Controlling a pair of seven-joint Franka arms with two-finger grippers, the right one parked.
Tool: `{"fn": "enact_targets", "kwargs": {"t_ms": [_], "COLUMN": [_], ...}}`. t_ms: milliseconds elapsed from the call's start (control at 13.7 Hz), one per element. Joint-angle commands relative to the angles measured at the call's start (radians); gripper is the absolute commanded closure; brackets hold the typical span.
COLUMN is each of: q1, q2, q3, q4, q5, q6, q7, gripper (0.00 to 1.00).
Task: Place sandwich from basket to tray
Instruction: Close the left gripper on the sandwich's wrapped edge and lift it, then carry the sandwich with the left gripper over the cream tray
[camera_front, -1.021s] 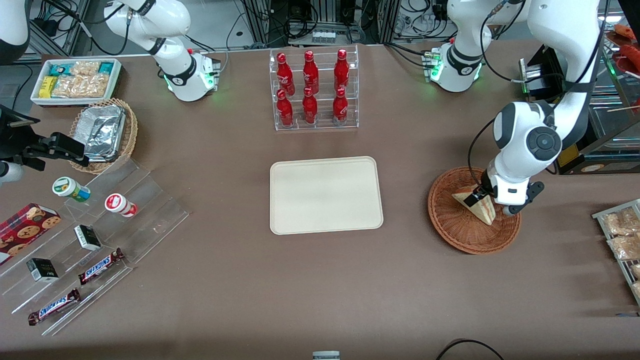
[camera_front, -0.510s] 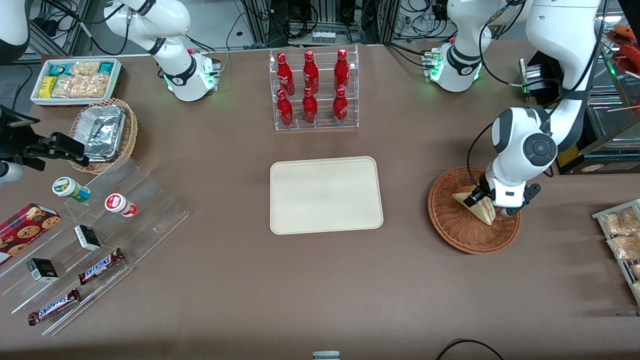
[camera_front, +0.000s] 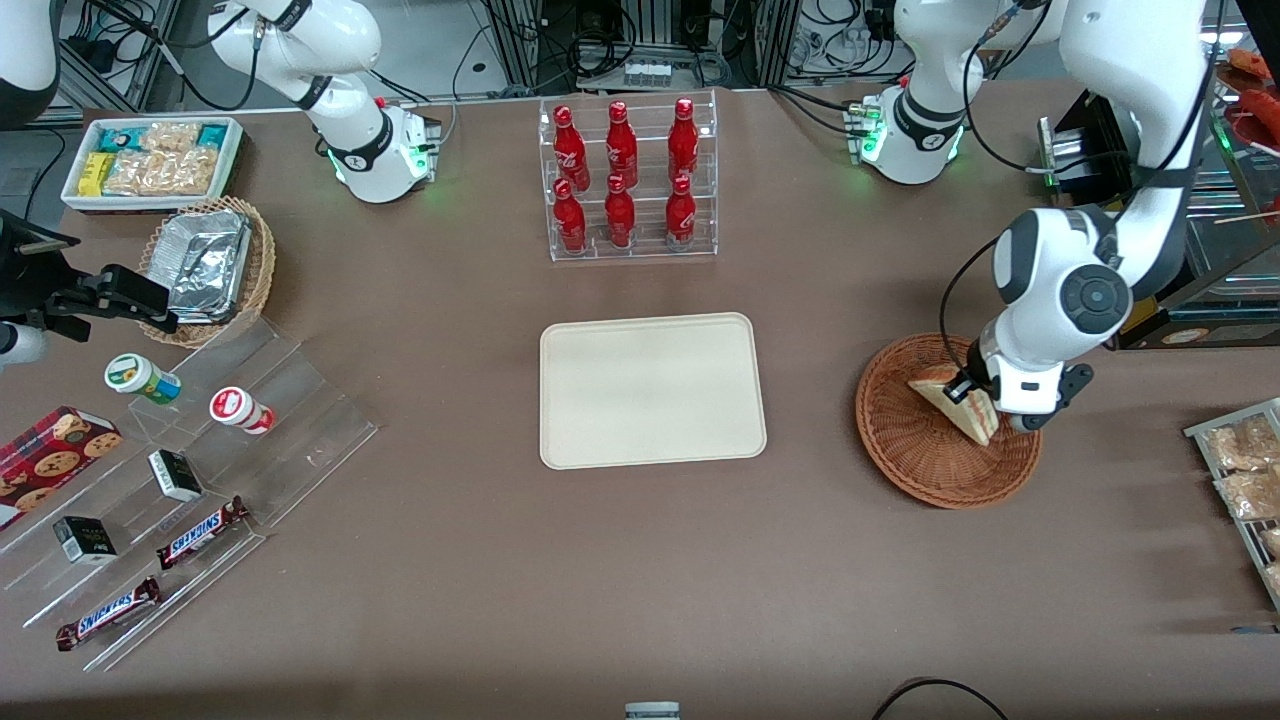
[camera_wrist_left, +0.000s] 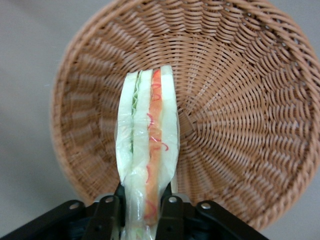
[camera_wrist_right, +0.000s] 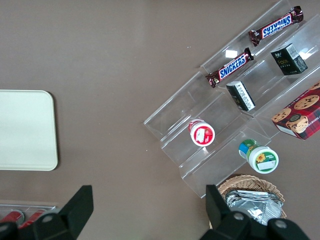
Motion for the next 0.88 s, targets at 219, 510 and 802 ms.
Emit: {"fn": "enact_targets", "kwargs": {"t_ms": [219, 510, 802], "q1": [-0.117, -0.278, -0.448], "q2": [-0.027, 0.022, 0.209], "q3": [-0.038, -0.043, -0.043], "q4": [0.296, 0.390, 0.575], "q5": [0.005, -0.004, -0.015], "q6": [-0.381, -0.382, -0.373], "q7": [-0.007, -0.005, -0.019], "gripper": [1.00, 1.00, 1.00]}}
